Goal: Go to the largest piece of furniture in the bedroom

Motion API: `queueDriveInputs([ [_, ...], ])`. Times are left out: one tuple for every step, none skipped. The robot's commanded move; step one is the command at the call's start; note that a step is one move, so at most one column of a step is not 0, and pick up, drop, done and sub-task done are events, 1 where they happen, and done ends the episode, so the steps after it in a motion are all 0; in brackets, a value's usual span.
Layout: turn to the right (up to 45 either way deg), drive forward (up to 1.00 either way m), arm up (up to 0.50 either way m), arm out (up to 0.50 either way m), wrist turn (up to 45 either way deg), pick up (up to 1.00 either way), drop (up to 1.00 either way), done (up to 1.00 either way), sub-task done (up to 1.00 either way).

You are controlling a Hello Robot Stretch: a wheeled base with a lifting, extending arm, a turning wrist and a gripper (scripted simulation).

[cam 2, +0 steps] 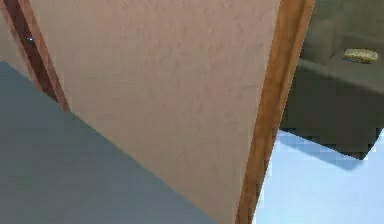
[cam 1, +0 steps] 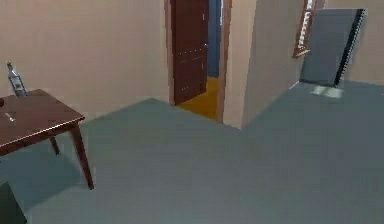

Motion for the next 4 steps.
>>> queueDriveInputs([
  [0.0, 1.0, 0.0, 0.0, 0.0, 0.0, 0.0, 0.0, 0.0],
  [0.0, 1.0, 0.0, 0.0, 0.0, 0.0, 0.0, 0.0, 0.0],
  [0.0, 0.45, 0.0, 0.0, 0.0, 0.0, 0.0, 0.0, 0.0],
  [12.0, 0.0, 0.0, 0.0, 0.0, 0.0, 0.0, 0.0, 0.0],
])
